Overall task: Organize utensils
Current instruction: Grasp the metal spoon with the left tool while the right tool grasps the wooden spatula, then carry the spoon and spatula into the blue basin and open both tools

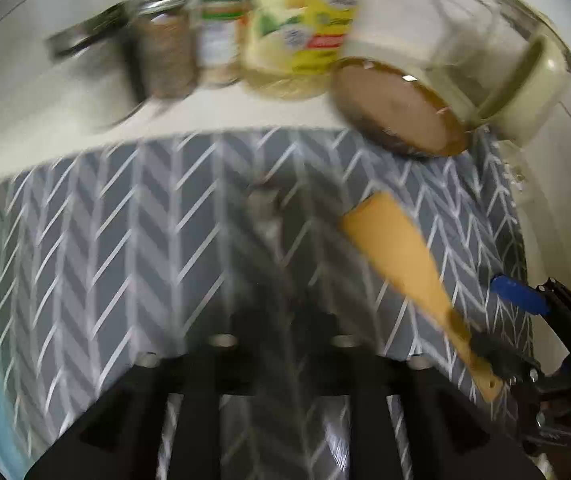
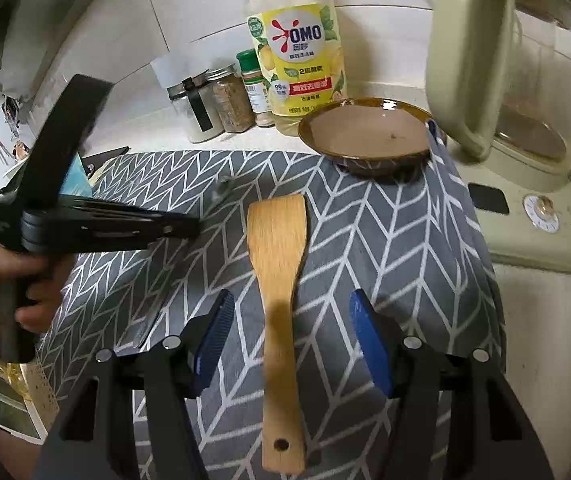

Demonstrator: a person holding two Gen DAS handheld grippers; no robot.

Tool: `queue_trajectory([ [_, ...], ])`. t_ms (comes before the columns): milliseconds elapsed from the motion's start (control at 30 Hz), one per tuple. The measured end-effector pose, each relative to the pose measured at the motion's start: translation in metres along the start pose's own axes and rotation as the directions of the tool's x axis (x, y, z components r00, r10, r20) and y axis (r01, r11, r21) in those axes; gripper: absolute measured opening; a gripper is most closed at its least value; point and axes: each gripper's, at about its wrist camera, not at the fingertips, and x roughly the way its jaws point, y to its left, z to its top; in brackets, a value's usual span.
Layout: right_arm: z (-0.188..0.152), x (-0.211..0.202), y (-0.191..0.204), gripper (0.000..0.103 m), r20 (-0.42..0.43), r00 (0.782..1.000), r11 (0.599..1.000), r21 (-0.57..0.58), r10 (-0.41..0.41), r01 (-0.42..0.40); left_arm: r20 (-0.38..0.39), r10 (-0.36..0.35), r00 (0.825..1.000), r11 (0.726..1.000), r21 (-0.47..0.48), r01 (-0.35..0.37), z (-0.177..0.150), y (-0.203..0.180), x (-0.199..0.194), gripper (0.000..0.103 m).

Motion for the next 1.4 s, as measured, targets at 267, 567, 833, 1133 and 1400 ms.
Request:
queue_trajectory([
  [267,-0.004,0.012,0.018,0.059,-0.006,1.000,0.997,-0.068,-0.018,0.018,0.020,0.092,0.996,0.995,0.040,-0.092,-0.031,-0.019,-0.002,0.045],
  [567,-0.005,0.031,0.024,0.059,-0.027,0.995,0.984,-0.153,-0.101,0.095,0.043,-0.052,0.998,0.998,-0.042,0.054,-0.036,-0.002,-0.017,0.005],
  [833,0.005,0.040,0.043,0.019,-0.049,0.995,0.980,-0.185,-0.083,0.072,0.110,-0.048,0.993,0.997,-0.057,0.055,-0.050,0.021,-0.080,0.005],
  [1133,0.014,0.005,0.013,0.019,0.051,0.956,0.886,0.364,0.288,-0.286,0.304,-0.038,0.952,0.988,-0.134,0.082,-0.050,0.061,-0.175,0.006],
  [1400,0.084,-0.036,0.154,0.019,0.118,0.873,0.844,0.223,0.474,-0.488,0.326,0.171,0.930,0.963,-0.257,-0.087,-0.090,0.159,-0.251,0.006],
])
